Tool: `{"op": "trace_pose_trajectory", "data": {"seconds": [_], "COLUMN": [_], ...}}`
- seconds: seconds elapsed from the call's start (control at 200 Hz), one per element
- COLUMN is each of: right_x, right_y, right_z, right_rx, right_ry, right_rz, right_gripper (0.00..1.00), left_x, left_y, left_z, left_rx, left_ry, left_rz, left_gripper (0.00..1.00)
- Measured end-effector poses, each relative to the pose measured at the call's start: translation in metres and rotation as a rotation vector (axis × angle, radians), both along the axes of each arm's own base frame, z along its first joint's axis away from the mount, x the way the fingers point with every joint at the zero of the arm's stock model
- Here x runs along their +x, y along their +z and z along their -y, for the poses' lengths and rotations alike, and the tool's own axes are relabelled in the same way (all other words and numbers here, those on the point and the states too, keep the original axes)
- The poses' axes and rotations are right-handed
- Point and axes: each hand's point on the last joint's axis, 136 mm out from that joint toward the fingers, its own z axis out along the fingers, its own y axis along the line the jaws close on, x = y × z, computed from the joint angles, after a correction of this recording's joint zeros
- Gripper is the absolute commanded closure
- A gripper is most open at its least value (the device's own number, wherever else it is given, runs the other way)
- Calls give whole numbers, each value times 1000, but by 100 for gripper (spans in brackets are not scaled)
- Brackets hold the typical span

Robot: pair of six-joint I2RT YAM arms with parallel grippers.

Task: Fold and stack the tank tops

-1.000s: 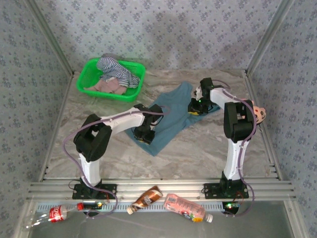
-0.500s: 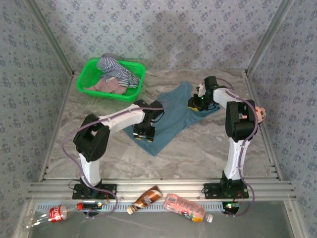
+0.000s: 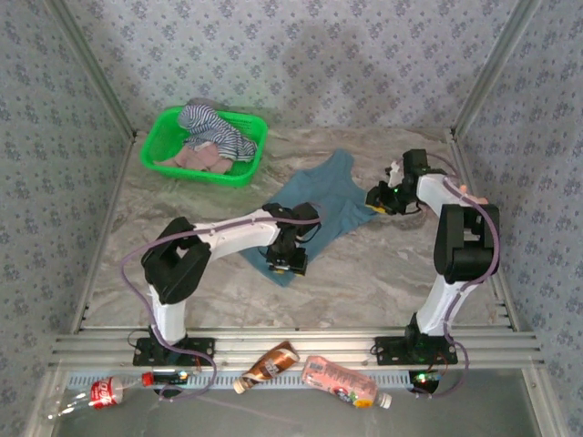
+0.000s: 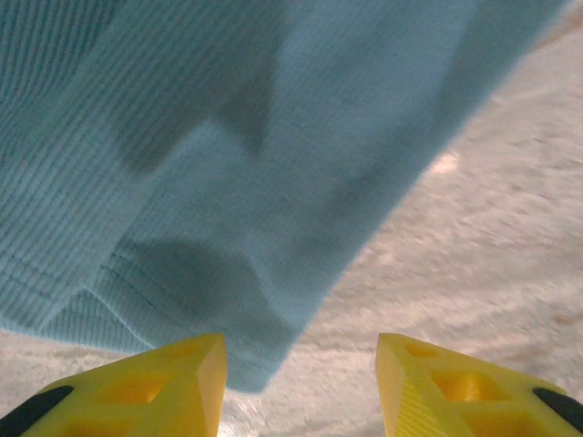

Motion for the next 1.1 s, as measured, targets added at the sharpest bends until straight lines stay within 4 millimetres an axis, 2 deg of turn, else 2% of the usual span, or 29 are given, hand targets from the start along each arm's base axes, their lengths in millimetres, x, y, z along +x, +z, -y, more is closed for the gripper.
{"op": "trace_pose_trajectory", "data": {"seconds": [0.085, 0.26, 0.385, 0.475, 0.824, 1.099], "right_x": [-7, -7, -8, -9, -19, -35], "right_y": [-6, -18, -35, -44, -49, -45], "right_z": [-7, -27, -36, -33, -20, -9], "right_rx": [14, 46, 42, 22, -79, -138], "right_ry": [16, 61, 82, 81, 124, 140], "right_rz": [-22, -47, -85, -104, -119, -156], "right_gripper": [72, 73, 74, 74, 73, 72], "left_x": [1, -7, -9, -11, -15, -20], "left_y": [-8, -23, -23, -24, -25, -23], "left_z": [-6, -18, -20, -22, -37, -47], "left_rx": [15, 38, 23, 25, 54, 63], "left_ry": [2, -2, -11, -25, -90, -113], "left_rz": [-11, -37, -30, -30, -32, -45], "left_gripper": [58, 61, 62, 64, 66, 56]}}
